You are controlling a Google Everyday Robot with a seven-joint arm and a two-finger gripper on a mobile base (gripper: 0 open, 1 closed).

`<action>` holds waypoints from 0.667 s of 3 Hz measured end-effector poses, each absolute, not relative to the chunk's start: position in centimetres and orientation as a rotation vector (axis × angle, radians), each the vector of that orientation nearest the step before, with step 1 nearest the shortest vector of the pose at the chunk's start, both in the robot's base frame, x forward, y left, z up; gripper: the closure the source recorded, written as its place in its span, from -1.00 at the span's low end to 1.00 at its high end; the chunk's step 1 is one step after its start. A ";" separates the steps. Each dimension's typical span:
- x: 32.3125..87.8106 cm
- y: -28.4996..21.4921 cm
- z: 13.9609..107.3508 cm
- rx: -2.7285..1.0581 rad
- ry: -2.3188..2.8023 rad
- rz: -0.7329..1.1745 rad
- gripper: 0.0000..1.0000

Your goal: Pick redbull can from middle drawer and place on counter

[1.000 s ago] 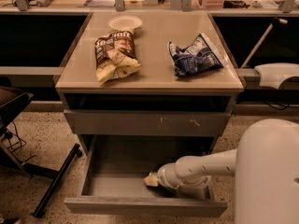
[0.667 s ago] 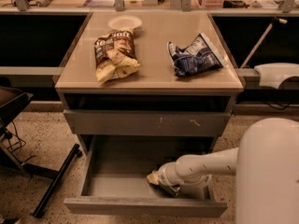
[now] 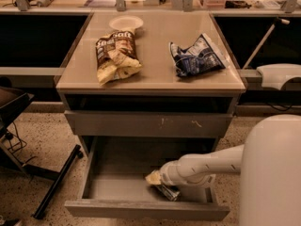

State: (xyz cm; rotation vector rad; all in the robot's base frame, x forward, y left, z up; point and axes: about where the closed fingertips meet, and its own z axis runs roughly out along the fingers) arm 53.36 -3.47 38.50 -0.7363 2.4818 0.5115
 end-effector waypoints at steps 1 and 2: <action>54.9 -6.4 44.7 -0.708 2.431 0.396 1.00; 56.7 -9.7 51.8 -0.671 2.373 0.302 1.00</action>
Offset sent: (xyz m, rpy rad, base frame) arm 0.0561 -0.1072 0.2280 -0.1254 -0.2870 -0.1452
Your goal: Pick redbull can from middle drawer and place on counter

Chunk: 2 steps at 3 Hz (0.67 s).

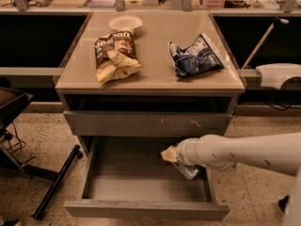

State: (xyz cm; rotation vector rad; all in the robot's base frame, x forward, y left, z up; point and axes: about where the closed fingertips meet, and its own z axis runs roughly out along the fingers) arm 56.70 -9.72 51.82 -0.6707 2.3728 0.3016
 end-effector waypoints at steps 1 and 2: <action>57.0 -13.3 58.9 -0.627 2.309 0.210 1.00; 56.7 -15.3 66.6 -0.652 2.220 0.145 1.00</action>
Offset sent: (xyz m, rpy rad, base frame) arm -0.0072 -0.0873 0.2203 -0.0943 -0.2742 -0.0338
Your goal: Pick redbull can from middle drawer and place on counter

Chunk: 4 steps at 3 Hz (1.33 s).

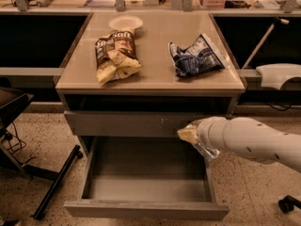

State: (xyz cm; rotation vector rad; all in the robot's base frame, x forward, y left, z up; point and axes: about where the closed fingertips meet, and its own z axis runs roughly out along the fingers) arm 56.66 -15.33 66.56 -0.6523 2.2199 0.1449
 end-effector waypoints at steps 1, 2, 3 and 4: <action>56.7 -15.3 66.6 -0.652 2.220 0.145 1.00; 57.4 -16.2 69.8 -0.670 2.188 0.091 1.00; 58.2 -15.8 77.5 -0.725 2.119 0.046 1.00; 61.0 -17.5 86.3 -0.673 2.073 0.003 1.00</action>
Offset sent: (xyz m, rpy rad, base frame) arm 0.0417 -0.0219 0.1797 -0.1983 -0.1855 -0.0115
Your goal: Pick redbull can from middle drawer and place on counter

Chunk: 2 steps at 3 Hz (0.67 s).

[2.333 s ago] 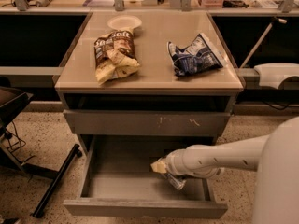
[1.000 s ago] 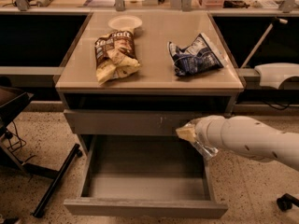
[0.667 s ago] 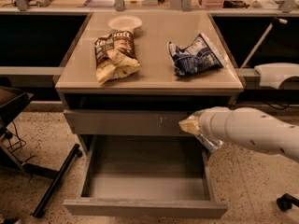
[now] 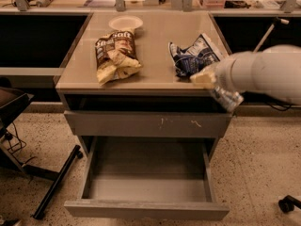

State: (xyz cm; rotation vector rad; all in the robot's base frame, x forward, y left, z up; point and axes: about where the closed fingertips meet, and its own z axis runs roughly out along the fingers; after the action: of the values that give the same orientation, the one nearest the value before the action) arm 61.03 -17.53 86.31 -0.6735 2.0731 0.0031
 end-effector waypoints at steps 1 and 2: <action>62.4 -17.5 90.0 -0.655 2.048 -0.020 1.00; 62.4 -17.5 90.0 -0.655 2.047 -0.021 1.00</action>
Offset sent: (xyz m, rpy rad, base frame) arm 0.0121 -0.0006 0.0344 -0.0045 -0.0265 -0.0158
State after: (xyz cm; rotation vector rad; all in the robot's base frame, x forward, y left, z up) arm 62.38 -17.50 89.96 -0.6550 2.0471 -0.0205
